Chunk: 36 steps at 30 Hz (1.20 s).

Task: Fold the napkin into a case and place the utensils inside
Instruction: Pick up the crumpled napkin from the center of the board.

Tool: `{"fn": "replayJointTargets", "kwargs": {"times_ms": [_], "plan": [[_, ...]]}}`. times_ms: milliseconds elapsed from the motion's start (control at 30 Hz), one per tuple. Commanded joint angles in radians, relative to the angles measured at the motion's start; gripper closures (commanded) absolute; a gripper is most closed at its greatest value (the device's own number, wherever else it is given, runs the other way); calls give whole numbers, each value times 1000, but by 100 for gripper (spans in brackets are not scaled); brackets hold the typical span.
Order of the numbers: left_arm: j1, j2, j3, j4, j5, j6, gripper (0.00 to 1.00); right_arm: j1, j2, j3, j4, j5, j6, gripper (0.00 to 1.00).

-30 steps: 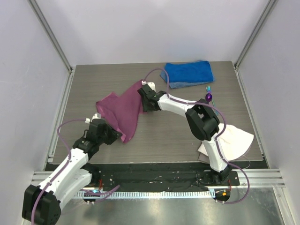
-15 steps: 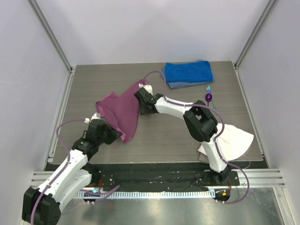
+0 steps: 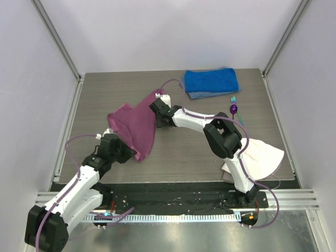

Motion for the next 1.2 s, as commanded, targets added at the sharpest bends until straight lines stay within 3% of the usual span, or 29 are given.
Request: {"fn": "replayJointTargets", "kwargs": {"times_ms": [0,33,67,267,533,700,833,933,967,1033,1067,1167], "plan": [[-2,44,20,-27,-23,-7,87,0,-4,-4,12,25,-5,52],[-2,50,21,-31,-29,-7,82,0,-11,-18,19,27,-8,51],[-1,53,21,-33,-31,-6,69,-2,-17,-18,22,25,-10,49],[-2,67,28,-44,-31,5,37,-5,-43,-20,24,-2,-7,46],[-2,133,26,-34,-56,14,34,-6,-31,-1,27,-36,18,49],[-2,171,20,-21,-49,19,41,-12,-12,0,29,-42,19,52],[-2,144,21,-36,-56,22,63,-16,-26,-6,22,-27,6,58],[-1,96,35,-47,-74,31,73,-14,-58,-12,16,-7,-16,63],[-1,87,41,-56,-80,36,77,-16,-70,-12,13,-5,-19,72],[-1,65,63,-62,-92,48,89,-14,-83,-12,7,2,-28,77],[-1,62,70,-71,-97,53,91,-14,-95,-12,6,7,-33,85],[1,50,116,-99,-105,82,100,-19,-107,-4,-8,22,-50,96]]}}
